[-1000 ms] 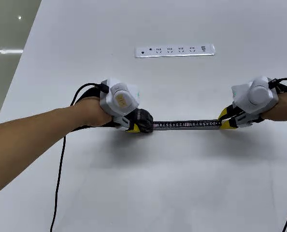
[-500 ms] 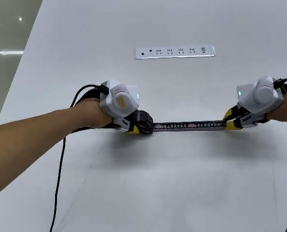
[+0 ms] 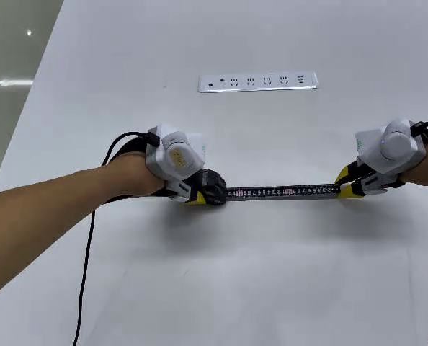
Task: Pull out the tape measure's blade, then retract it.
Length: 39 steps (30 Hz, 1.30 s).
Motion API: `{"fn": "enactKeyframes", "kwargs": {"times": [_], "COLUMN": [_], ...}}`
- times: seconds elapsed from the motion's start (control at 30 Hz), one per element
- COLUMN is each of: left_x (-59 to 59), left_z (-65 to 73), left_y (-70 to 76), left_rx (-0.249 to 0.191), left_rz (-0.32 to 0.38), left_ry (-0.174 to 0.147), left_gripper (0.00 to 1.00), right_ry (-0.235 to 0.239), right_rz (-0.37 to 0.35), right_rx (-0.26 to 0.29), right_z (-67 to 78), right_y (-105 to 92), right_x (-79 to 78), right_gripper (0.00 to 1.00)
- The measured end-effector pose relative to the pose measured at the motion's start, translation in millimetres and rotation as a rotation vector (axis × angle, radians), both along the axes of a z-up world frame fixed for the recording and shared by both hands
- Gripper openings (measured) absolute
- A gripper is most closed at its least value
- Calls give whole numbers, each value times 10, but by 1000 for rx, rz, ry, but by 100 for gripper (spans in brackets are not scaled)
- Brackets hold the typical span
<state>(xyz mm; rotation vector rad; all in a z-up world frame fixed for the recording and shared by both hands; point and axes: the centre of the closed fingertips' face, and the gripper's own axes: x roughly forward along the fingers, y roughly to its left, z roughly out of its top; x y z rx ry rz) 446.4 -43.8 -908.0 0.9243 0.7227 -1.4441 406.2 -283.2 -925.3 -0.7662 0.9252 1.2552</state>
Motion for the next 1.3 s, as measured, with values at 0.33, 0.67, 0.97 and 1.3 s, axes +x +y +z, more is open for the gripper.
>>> {"fn": "enactKeyframes", "kwargs": {"times": [0.33, 0.67, 0.97, 1.3], "left_x": [22, 29, 68, 110], "left_z": [-10, -11, -18, 36], "left_y": [-5, -9, -6, 79], "left_rx": [-6, -15, -35, -39], "left_rz": [-1, -3, 31, 86], "left_ry": [-9, -19, -33, -42], "left_gripper": [34, 35, 41, 48], "right_ry": [3, -15, -35, -100], "right_rz": [16, 42, -3, -60], "right_rx": [-27, -63, -60, -35], "right_z": [-5, -2, -38, 49], "right_y": [33, 50, 75, 174], "right_x": [-8, -32, -14, 82], "right_gripper": [13, 16, 25, 30]}}
